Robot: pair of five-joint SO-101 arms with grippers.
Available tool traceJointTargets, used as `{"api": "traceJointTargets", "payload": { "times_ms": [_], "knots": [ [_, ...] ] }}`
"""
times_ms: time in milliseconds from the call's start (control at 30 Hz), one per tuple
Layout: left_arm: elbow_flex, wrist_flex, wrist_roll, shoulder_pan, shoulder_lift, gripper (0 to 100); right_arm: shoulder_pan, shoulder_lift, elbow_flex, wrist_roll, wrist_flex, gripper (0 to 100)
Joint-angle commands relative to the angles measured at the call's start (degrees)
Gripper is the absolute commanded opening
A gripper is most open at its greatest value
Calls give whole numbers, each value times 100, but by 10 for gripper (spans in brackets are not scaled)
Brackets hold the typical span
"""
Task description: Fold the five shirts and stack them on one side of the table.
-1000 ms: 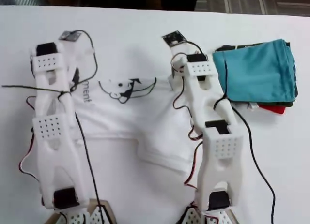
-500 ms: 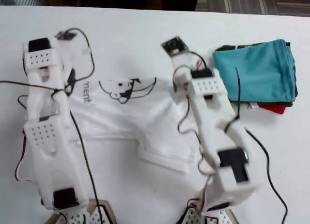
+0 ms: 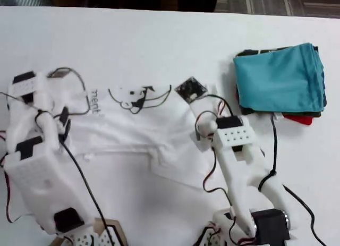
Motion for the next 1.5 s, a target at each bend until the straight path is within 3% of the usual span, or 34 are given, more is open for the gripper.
{"api": "traceJointTargets", "payload": {
  "times_ms": [0,167,400,500,633,833,1000,1133,1467],
  "knots": [
    [66,-343,-114,-246,-387,27,31,-268,26,44,-4,21],
    [-22,-352,-105,-352,-466,27,40,-286,26,26,-4,21],
    [-936,1152,123,308,-976,26,40,-268,26,0,-4,21],
    [-884,1433,246,712,-1310,26,40,-268,26,0,-4,21],
    [-127,1240,378,818,-1433,26,40,-312,26,0,-13,21],
    [1349,97,378,862,-1477,26,40,-277,26,0,-40,21],
    [1736,-563,325,431,-1442,26,40,-286,18,18,-40,21],
    [1710,-607,-35,158,-1459,26,40,-277,26,18,-13,21],
    [1701,-299,-53,185,-1495,26,-4,-312,26,0,66,21]
  ]
}}
